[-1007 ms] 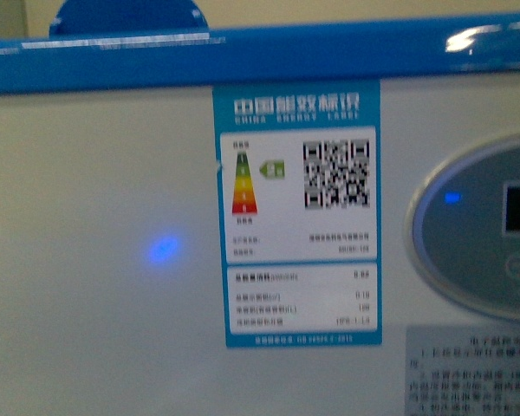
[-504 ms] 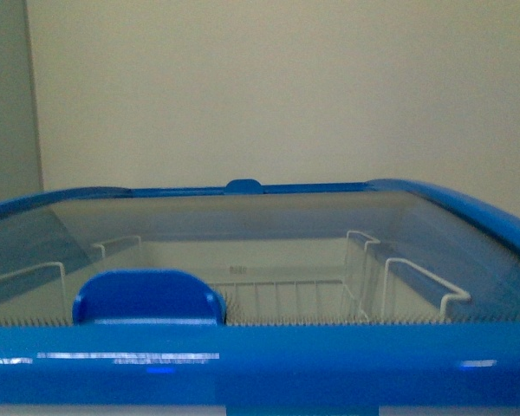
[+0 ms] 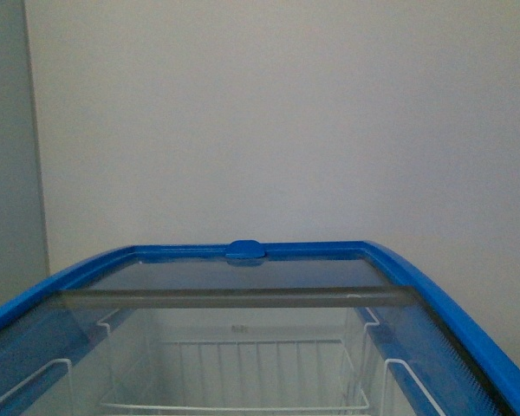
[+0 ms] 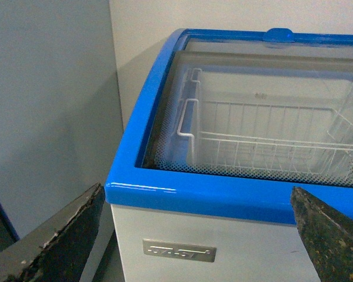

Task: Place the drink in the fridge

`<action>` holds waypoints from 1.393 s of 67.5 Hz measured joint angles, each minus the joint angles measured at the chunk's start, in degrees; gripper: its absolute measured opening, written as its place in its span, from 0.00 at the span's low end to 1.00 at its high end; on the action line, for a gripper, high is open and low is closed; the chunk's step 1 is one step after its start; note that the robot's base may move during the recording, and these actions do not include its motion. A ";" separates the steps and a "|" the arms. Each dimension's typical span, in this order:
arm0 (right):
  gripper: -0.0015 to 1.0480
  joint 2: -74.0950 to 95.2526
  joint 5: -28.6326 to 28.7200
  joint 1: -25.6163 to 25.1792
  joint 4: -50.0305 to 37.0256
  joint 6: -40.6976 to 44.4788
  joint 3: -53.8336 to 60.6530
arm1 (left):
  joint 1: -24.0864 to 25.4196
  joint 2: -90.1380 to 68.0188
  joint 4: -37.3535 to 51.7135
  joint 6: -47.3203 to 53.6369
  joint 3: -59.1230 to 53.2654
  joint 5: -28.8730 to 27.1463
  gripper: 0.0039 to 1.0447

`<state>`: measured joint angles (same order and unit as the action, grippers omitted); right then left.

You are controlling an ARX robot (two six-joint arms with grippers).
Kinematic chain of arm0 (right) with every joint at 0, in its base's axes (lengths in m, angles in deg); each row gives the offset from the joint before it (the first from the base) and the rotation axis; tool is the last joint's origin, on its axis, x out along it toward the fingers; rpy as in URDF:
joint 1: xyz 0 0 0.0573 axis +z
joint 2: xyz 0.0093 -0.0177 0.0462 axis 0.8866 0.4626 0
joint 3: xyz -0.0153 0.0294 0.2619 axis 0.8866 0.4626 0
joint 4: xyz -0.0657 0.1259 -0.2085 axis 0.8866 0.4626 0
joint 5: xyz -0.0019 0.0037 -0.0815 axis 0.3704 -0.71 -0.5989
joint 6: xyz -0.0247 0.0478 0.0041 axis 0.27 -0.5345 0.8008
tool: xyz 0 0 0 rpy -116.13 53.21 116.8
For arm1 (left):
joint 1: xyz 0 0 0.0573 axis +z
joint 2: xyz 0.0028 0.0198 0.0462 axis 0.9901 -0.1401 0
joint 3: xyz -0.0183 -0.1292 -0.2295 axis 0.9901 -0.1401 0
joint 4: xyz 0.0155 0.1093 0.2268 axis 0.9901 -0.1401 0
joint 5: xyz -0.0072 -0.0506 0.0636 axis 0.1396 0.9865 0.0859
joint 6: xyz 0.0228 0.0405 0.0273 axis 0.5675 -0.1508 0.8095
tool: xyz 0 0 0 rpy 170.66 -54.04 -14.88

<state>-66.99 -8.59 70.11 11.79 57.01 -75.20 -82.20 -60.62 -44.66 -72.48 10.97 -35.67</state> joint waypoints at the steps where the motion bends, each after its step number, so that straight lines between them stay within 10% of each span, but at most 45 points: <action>1: 0.38 0.00 0.00 0.00 0.00 0.00 -0.02 | 0.00 0.00 0.00 0.00 0.00 0.00 0.92; 6: 0.38 0.00 0.00 0.00 0.00 0.00 0.00 | 0.57 -0.61 -0.74 -0.79 0.20 1.42 0.92; 17: 0.38 -0.02 0.02 0.09 0.00 0.00 0.00 | 11.26 -32.00 14.19 -6.23 8.07 30.27 0.92; 43: 0.38 -0.02 -0.02 0.09 0.00 0.00 0.00 | 9.51 -75.17 30.12 42.86 28.00 57.24 0.92; 65: 0.38 -0.02 -0.02 0.09 0.00 0.00 -0.02 | 1.53 -82.47 -2.23 69.68 43.89 59.12 0.92; 94: 0.38 -0.02 -0.02 0.09 0.00 0.02 0.00 | -4.35 -89.11 -11.96 80.15 51.52 52.76 0.92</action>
<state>-67.01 -8.61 70.20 11.79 57.03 -75.20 -86.55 -149.73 -56.62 7.67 62.49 17.09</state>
